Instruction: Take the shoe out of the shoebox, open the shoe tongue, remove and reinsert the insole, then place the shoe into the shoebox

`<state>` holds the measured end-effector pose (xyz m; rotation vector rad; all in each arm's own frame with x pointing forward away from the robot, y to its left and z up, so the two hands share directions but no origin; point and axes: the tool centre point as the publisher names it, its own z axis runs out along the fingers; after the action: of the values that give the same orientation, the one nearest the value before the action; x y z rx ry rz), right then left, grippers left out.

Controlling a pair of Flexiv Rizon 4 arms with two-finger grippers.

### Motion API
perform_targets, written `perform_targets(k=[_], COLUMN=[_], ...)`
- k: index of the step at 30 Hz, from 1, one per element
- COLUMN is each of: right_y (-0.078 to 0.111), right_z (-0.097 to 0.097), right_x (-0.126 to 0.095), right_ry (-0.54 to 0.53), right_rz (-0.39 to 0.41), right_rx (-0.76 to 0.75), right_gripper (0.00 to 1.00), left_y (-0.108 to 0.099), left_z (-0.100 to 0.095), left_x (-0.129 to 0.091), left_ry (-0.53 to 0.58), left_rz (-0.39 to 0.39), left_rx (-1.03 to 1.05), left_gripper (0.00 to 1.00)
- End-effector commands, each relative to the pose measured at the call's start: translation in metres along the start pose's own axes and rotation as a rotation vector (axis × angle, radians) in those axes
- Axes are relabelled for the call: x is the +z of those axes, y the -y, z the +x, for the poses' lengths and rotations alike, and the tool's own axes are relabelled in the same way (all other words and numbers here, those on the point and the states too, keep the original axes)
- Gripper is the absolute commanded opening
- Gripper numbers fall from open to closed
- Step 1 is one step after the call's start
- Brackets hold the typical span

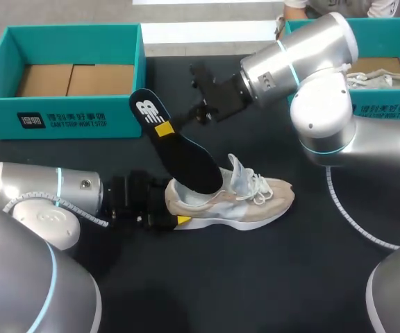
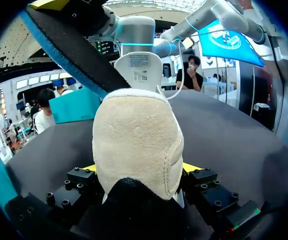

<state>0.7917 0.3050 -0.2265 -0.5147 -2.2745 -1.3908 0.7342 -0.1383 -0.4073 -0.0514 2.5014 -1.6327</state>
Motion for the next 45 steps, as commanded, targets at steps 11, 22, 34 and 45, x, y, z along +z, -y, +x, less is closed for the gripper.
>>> perform_targets(k=[11,22,34,45], right_y=[-0.06,-0.077,-0.085,-0.087], right_z=[0.029,0.059,0.074,0.079], right_x=[-0.067,-0.121,-0.135,-0.149], right_ry=[-0.038,-0.128,-0.119,-0.121], right_rz=[-0.159,-0.27,-0.328,-0.379], right_rx=[0.048,0.176,0.19,0.19], right_gripper=[0.0,0.0,0.0,0.0], left_y=[0.001,0.001,0.001,0.001], left_z=[0.0,0.0,0.0,0.0], left_x=[0.001,0.001,0.001,0.001], left_ry=[-0.001,-0.001,-0.001,-0.001], left_rz=[-0.005,-0.005,-0.005,-0.005], left_rx=[0.0,0.0,0.0,0.0], left_gripper=[0.0,0.0,0.0,0.0])
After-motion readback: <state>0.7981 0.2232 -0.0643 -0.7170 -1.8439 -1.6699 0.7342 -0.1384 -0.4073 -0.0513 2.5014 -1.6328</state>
